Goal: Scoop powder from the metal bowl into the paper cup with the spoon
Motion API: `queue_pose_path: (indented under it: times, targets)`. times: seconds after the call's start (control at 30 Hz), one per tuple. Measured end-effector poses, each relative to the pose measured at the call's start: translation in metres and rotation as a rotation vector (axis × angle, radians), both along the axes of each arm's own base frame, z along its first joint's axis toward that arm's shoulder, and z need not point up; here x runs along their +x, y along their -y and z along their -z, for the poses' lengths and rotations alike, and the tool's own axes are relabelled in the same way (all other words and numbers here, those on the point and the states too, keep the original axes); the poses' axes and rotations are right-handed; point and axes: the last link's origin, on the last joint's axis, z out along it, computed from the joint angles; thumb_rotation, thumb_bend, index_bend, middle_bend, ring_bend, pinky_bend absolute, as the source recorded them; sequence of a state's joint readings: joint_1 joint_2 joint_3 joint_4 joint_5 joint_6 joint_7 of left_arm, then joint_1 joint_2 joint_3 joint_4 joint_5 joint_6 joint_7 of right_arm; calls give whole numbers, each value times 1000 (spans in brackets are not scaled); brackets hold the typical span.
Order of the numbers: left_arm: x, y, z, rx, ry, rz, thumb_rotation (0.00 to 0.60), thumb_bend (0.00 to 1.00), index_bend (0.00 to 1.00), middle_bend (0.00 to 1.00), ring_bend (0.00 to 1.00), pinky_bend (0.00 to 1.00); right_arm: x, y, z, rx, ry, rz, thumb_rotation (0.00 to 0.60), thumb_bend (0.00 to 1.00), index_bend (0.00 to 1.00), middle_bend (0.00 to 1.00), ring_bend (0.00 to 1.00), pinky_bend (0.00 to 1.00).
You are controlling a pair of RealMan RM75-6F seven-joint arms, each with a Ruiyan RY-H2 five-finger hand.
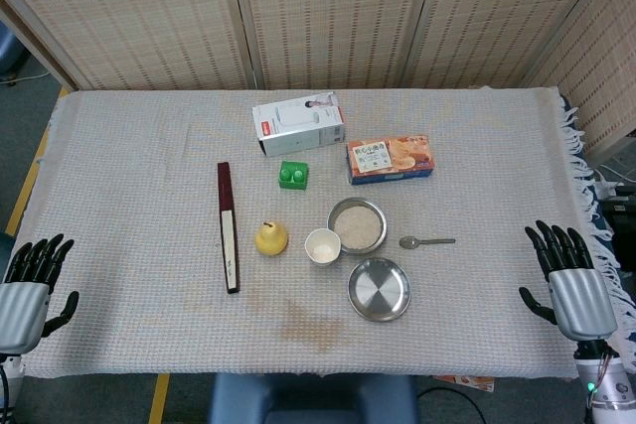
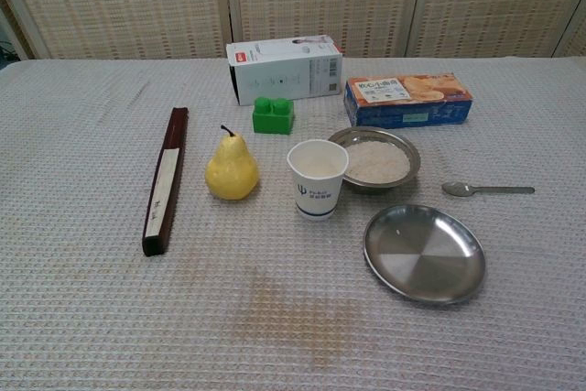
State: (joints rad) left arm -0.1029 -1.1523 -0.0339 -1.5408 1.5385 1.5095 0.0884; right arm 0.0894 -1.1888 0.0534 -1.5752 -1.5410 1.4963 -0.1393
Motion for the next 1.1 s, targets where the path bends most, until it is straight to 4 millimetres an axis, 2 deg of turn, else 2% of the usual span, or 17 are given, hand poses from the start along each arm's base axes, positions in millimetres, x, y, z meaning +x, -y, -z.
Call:
queue_pose_path:
  times: [0.17,0.3,0.4,0.6,0.73,0.83,1.1]
  targets:
    - [0,0,0,-8,9,-3,600,419,0,0,0,61,-4,5,6,4,-6,21,600,156,13,0,0,0]
    - [1,0,2,-23,18,-2,600,418,0,0,0,61,-8,14,14,5,-16,23,600,171,108,0,0,0]
    - [2,-1,2,-31,21,6,600,420,0,0,0,61,-5,30,23,19,-31,10,600,199,177,0,0,0]
    - [4,-1,5,-51,28,11,600,426,0,0,0,61,2,69,47,75,-78,1,600,225,390,0,0,0]
    - [5,-2,6,-54,29,16,600,427,0,0,0,61,8,97,71,125,-91,-8,600,268,419,0,0,0]
    - [4,-2,5,-54,31,12,600,437,0,0,0,61,10,110,86,141,-89,-21,600,299,436,0,0,0]
    - [3,-4,4,-61,42,13,600,441,0,0,0,55,12,132,128,203,-91,-15,600,304,451,0,0,0]
